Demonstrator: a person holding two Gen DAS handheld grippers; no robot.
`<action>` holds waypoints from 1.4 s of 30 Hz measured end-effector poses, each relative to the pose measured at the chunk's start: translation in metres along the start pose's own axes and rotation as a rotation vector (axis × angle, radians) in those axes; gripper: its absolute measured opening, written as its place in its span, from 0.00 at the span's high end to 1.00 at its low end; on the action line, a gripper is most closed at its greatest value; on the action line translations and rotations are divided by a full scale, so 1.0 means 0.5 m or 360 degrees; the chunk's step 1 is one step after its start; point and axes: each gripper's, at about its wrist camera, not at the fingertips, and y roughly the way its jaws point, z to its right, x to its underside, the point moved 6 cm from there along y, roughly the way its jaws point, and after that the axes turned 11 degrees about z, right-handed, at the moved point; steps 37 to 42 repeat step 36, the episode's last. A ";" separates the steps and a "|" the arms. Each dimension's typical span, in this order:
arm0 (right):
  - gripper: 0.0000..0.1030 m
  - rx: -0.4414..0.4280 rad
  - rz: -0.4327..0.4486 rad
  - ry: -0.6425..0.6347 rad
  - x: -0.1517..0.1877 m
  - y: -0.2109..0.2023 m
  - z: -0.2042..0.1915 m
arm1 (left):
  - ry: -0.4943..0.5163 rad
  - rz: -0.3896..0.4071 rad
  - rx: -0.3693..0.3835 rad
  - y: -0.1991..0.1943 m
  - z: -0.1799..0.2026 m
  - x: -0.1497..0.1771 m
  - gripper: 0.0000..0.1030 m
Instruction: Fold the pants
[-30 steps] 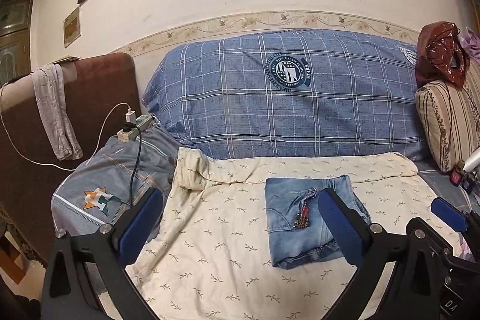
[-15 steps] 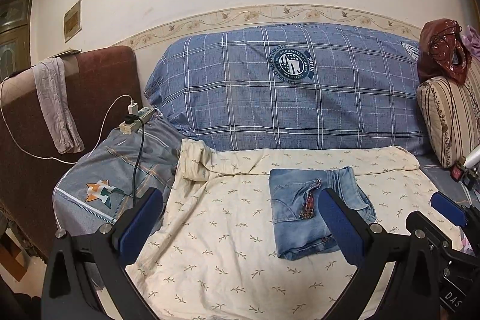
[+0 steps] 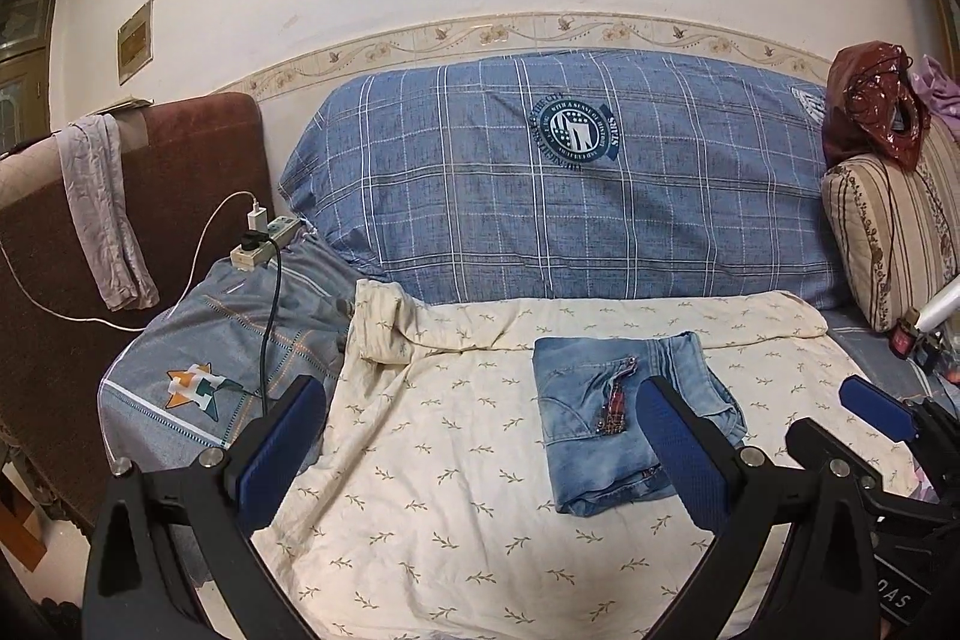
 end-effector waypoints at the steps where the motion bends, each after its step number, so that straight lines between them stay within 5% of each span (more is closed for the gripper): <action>1: 0.35 -0.0002 0.0000 -0.0006 0.000 0.001 -0.004 | 0.0000 0.0004 0.0003 -0.002 -0.002 -0.001 0.00; 19: 0.35 0.0032 0.0006 -0.0004 -0.014 -0.008 -0.029 | -0.0016 0.0045 0.0012 -0.035 -0.031 -0.010 0.00; 42: 0.35 0.0026 -0.0061 0.0075 -0.027 0.126 0.003 | -0.0052 -0.0019 0.0125 0.099 -0.021 -0.017 0.00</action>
